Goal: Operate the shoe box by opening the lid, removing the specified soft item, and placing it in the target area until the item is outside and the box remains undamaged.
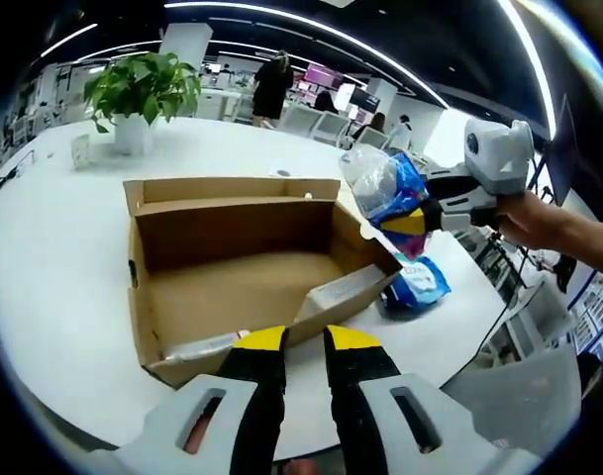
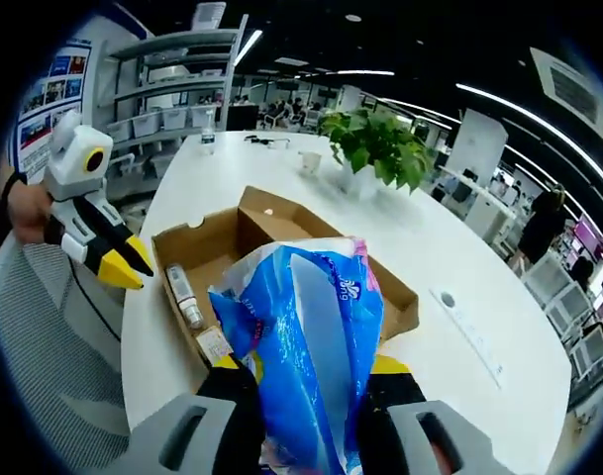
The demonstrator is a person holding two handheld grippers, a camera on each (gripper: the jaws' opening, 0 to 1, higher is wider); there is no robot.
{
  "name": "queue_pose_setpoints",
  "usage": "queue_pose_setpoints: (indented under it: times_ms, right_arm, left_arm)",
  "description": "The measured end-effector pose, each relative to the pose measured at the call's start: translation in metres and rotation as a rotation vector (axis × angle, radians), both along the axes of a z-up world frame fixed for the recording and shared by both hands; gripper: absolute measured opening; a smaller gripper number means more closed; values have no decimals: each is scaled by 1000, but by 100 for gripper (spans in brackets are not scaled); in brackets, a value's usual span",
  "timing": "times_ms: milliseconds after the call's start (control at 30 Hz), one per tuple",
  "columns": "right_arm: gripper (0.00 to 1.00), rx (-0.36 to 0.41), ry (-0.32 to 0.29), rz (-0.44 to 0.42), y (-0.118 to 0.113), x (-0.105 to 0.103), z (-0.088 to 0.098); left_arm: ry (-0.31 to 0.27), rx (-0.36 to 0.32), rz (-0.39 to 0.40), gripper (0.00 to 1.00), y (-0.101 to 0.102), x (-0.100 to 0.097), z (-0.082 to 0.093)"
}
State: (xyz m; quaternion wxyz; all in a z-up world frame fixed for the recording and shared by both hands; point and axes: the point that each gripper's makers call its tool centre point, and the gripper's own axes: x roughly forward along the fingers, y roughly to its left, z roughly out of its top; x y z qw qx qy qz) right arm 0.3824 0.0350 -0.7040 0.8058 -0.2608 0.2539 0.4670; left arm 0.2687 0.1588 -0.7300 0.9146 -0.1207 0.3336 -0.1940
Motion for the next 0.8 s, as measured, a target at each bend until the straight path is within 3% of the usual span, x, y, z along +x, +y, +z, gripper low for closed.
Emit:
queue_pose_setpoints:
  times_ms: [433, 800]
  right_arm:
    - [31, -41, 12, -61, -54, -17, -14]
    - [32, -88, 52, -184, -138, -31, -37]
  left_arm:
    - [0, -3, 5, 15, 1, 1, -1]
    - [7, 10, -6, 19, 0, 0, -3]
